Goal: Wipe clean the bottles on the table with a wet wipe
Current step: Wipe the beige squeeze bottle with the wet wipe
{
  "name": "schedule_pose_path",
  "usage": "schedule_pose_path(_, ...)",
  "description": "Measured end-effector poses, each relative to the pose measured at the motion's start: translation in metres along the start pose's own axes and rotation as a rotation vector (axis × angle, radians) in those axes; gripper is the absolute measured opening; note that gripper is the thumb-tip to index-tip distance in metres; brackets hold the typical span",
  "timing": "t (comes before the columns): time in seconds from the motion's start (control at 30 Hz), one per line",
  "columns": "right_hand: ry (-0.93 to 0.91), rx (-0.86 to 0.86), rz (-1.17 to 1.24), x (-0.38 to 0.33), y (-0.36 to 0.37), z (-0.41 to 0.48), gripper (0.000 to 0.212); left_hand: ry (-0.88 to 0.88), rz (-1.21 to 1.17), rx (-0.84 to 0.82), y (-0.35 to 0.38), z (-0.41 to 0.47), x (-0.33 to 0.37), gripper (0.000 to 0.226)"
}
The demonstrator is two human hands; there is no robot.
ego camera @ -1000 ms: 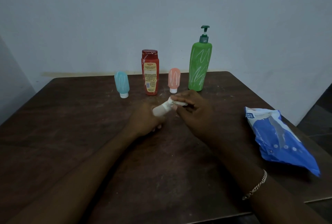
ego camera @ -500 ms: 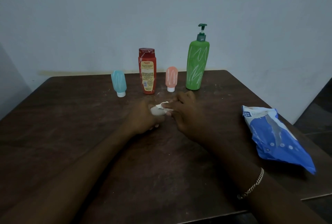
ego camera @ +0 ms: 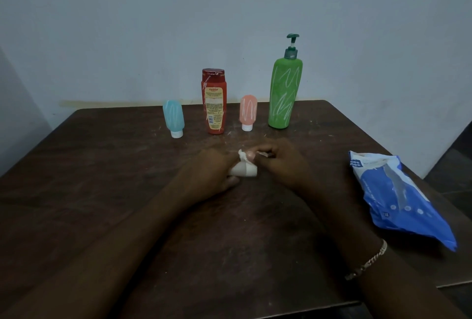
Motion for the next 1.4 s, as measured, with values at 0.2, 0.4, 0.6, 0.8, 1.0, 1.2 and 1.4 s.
schedule_pose_path(0.2, 0.314, -0.077, 0.75, 0.031, 0.007, -0.002, 0.024, 0.022, -0.13, -0.005, -0.006, 0.001, 0.002, 0.055)
schedule_pose_path(0.4, 0.295, -0.083, 1.037, 0.03, 0.021, 0.0, 0.033, -0.195, -0.666, 0.113, 0.003, -0.005, -0.023, 0.033)
schedule_pose_path(0.6, 0.236, 0.04, 1.003, 0.021, 0.028, -0.006, 0.018, -0.361, -0.793, 0.178, 0.01, -0.001, -0.039, 0.02)
schedule_pose_path(0.8, -0.164, 0.266, 0.156, -0.018, -0.002, -0.015, 0.024, -0.391, -1.017, -0.052, 0.03, 0.001, -0.039, 0.019)
schedule_pose_path(1.0, -0.453, 0.203, -0.184, -0.052, 0.009, -0.026, 0.015, -0.277, -1.161, -0.141, 0.031, 0.001, -0.024, 0.006)
schedule_pose_path(1.2, -0.273, 0.279, -0.103, -0.028, -0.013, -0.019, 0.015, -0.244, -0.84, -0.087, 0.034, 0.002, -0.049, 0.038)
schedule_pose_path(1.4, -0.204, 0.202, 0.103, -0.024, -0.009, -0.013, 0.019, -0.166, -0.653, -0.019, 0.035, 0.006, -0.055, 0.054)
Point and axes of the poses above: each hand's wrist, its own z-axis towards the middle knuckle, its own y-axis out of the palm, x = y × z, the point moved 9 cm from there along z, towards the middle knuckle, and after that the axes turned 14 degrees about z, right-handed, at the moved point
